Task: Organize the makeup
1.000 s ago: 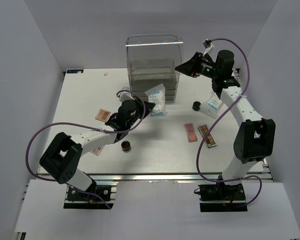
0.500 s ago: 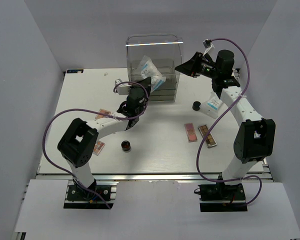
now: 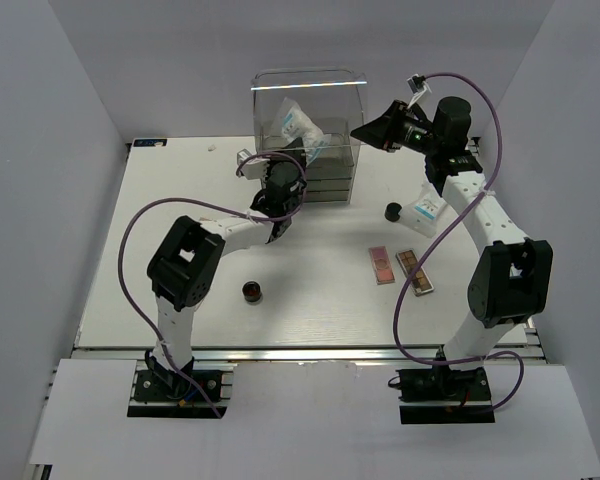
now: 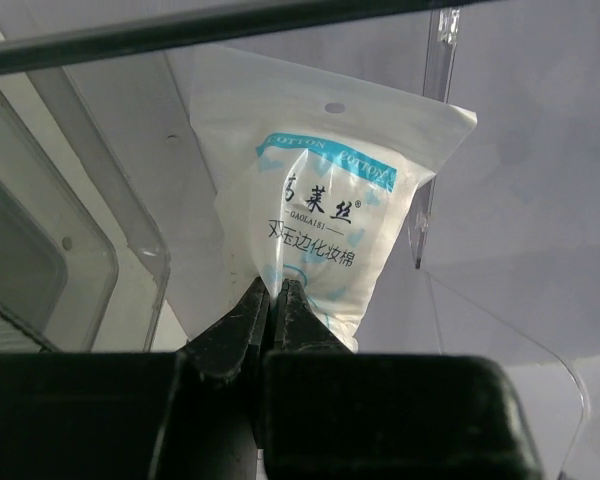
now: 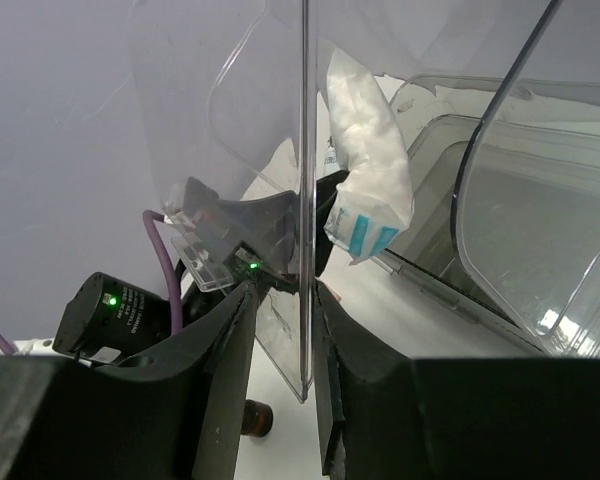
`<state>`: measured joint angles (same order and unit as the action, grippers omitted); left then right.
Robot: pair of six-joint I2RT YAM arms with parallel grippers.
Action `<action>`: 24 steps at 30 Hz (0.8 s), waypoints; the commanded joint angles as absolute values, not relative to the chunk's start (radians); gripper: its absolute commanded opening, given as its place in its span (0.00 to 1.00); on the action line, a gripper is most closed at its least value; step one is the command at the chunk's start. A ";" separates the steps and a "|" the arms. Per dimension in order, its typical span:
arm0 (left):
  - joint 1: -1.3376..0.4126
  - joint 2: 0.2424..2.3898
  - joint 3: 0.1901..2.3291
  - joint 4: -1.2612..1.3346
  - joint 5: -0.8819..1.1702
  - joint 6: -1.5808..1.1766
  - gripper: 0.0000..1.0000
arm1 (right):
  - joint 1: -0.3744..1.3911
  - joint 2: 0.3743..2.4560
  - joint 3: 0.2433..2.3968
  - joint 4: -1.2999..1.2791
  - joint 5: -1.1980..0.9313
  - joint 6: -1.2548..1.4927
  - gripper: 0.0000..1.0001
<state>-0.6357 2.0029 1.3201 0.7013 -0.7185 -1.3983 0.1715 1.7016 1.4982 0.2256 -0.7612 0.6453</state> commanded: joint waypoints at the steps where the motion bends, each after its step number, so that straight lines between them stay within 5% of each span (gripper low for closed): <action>1: -0.629 2.005 1.385 0.723 -0.747 -1.384 0.00 | 0.175 1.638 1.552 0.252 -0.769 0.650 0.34; 6: -0.620 2.043 1.423 0.689 -0.767 -1.408 0.01 | 0.175 1.638 1.548 0.252 -0.770 0.653 0.34; 8: -0.615 2.054 1.439 0.678 -0.762 -1.408 0.10 | 0.175 1.637 1.548 0.252 -0.772 0.653 0.34; 9: -0.614 2.063 1.443 0.675 -0.758 -1.408 0.16 | 0.175 1.637 1.548 0.250 -0.770 0.650 0.34; 12: -0.609 2.065 1.454 0.683 -0.741 -1.398 0.59 | 0.175 1.637 1.549 0.247 -0.770 0.646 0.34; 14: -0.611 2.057 1.447 0.683 -0.730 -1.388 0.73 | 0.176 1.637 1.549 0.247 -0.772 0.646 0.34; 21: -0.611 1.977 1.333 0.739 -0.644 -1.410 0.75 | 0.175 1.635 1.549 0.253 -0.770 0.650 0.34; 24: -0.611 1.918 1.261 0.738 -0.592 -1.439 0.66 | 0.175 1.632 1.548 0.253 -0.770 0.649 0.34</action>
